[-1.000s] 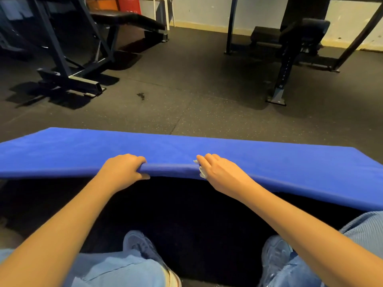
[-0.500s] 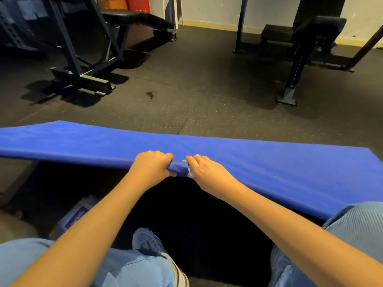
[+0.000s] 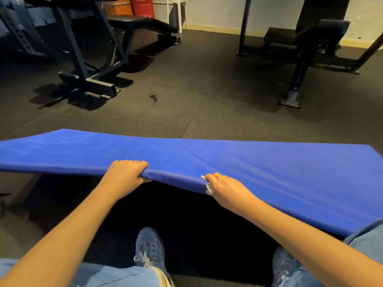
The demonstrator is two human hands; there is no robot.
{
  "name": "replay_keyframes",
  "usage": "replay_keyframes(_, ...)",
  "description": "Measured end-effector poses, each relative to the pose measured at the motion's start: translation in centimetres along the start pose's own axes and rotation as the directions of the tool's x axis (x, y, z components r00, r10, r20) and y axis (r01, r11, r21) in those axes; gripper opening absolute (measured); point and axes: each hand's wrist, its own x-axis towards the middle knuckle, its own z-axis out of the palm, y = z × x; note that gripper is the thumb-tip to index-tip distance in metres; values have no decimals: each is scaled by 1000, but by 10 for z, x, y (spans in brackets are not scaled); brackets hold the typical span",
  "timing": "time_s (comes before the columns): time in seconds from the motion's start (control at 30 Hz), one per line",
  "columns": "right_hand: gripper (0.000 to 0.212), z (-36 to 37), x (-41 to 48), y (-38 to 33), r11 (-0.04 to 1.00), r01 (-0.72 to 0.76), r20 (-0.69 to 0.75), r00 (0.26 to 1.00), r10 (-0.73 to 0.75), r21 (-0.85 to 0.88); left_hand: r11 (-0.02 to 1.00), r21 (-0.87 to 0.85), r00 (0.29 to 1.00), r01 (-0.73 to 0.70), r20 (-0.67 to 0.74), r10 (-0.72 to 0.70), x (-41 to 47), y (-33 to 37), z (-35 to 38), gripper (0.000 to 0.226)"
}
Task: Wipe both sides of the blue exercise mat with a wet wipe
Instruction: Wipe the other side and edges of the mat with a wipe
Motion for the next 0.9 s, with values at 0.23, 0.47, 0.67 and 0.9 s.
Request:
replay_keyframes(0.23, 11, -7, -26, 20, 999, 9, -124, 992, -15, -49, 978, -16, 950, -207, -242, 197, 25, 25, -1, 31)
replay_keyframes(0.47, 15, -28, -61, 59, 982, -136, -25, 991, 133, -128, 958, -165, 951, -234, -244, 190, 38, 73, 8, 36)
replay_keyframes(0.67, 22, -34, -66, 73, 974, -214, -81, 975, 208, -70, 966, -169, 973, -196, -159, 170, 42, 100, 3, 33)
replay_keyframes(0.9, 47, -27, -29, 20, 972, -222, 32, 975, 220, 76, 968, 64, 968, -244, -46, 247, 41, 134, -7, 36)
